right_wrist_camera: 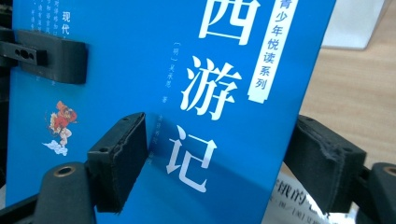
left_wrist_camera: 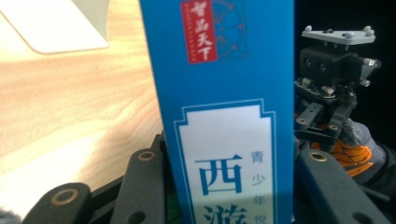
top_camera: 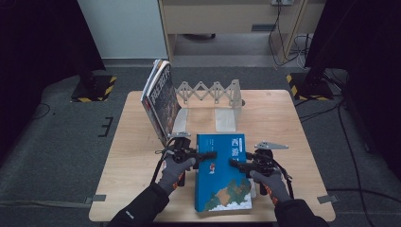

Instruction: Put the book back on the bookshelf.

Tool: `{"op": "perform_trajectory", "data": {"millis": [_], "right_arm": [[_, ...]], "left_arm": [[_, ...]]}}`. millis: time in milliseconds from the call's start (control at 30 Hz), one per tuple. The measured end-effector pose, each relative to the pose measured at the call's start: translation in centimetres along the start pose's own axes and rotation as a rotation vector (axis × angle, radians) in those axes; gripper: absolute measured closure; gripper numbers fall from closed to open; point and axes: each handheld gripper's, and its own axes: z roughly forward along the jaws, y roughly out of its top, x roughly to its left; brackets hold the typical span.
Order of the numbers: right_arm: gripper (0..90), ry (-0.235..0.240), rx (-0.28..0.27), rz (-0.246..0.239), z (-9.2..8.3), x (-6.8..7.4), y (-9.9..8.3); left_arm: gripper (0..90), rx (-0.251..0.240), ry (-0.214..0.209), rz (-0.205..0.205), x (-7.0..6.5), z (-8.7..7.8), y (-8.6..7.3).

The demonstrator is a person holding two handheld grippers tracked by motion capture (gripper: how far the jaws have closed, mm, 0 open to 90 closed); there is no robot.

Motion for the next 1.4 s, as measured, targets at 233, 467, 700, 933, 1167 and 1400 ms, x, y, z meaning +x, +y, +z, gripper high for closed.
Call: {"op": "perform_trajectory", "data": {"millis": [233,467,700,933,1167,1400], "right_arm": [[25.2,-0.007,-0.053,-0.016,-0.5,0.2,0.9],[30.6,-0.006,-0.063,-0.036,-1.0,0.5,1.0],[32.7,0.018,-0.049,-0.07,-0.9,1.3,0.8],[34.4,0.023,-0.069,-0.054,-1.1,1.3,1.1],[38.3,0.005,-0.159,-0.085,-2.2,1.7,3.3],[40.8,0.008,-0.221,-0.116,-2.9,1.9,4.2]], "left_arm": [[59.8,-0.029,-0.004,0.051,-0.7,-0.3,0.8],[58.7,-0.025,-0.005,0.074,-1.1,-0.1,0.7],[57.6,-0.011,-0.007,0.055,-1.2,0.2,0.3],[59.8,-0.025,-0.007,0.077,-1.6,-0.1,0.8],[60.5,-0.078,0.032,0.245,-3.7,-0.6,2.9],[60.2,-0.112,0.013,0.29,-3.5,-0.8,2.3]]}}
